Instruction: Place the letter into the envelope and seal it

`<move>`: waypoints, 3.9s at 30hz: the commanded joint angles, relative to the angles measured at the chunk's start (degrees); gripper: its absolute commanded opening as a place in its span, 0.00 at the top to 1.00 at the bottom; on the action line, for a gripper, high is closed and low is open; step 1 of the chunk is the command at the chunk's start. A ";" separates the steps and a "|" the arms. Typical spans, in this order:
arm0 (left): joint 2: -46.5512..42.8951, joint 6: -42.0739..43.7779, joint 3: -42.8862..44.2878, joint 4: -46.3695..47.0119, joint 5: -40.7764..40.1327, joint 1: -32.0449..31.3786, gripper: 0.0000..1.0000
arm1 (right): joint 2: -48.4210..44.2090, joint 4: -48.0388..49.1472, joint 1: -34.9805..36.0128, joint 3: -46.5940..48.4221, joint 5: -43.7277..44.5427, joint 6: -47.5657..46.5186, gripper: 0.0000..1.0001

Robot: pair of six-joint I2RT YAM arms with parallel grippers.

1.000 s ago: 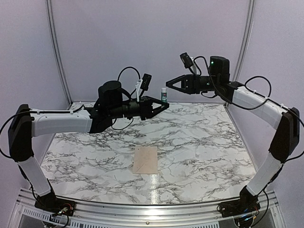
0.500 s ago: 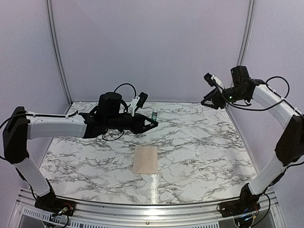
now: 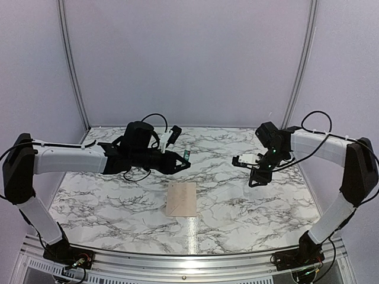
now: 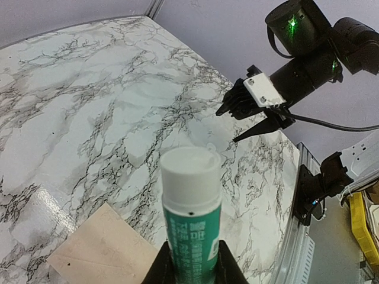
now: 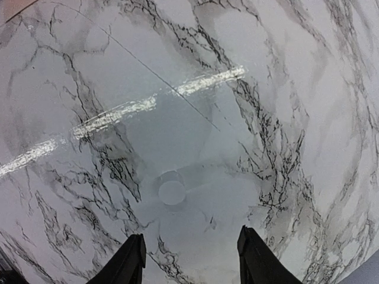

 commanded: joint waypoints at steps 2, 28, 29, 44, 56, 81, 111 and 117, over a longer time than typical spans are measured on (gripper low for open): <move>-0.41 0.53 0.90 -1.22 0.00 -0.01 0.90 | 3.46 1.16 1.65 0.12 4.96 -0.13 0.50; 1.38 0.32 1.53 -0.59 1.56 -0.14 0.90 | 12.20 1.61 2.35 3.08 0.73 1.79 0.65; 1.46 0.31 1.48 -0.59 1.54 -0.18 0.90 | 12.36 1.61 2.30 3.15 0.65 1.83 0.67; 1.86 0.54 1.56 -0.63 1.99 -0.11 0.90 | 13.64 -0.21 2.32 4.94 0.02 2.24 0.93; 2.85 15.29 6.97 -18.21 6.40 -0.59 0.91 | 9.54 -12.70 2.34 24.56 -18.72 3.08 0.94; 4.60 31.36 17.80 -36.36 -9.36 -7.21 0.94 | 19.06 -22.78 6.93 37.57 -53.32 5.52 0.93; 6.24 31.55 19.90 -36.31 -8.08 -7.49 0.94 | 21.26 -17.28 10.67 36.37 -50.73 11.19 0.93; 6.12 31.55 19.98 -36.27 -8.19 -7.51 0.94 | 21.62 -17.80 10.67 35.88 -50.25 10.83 0.93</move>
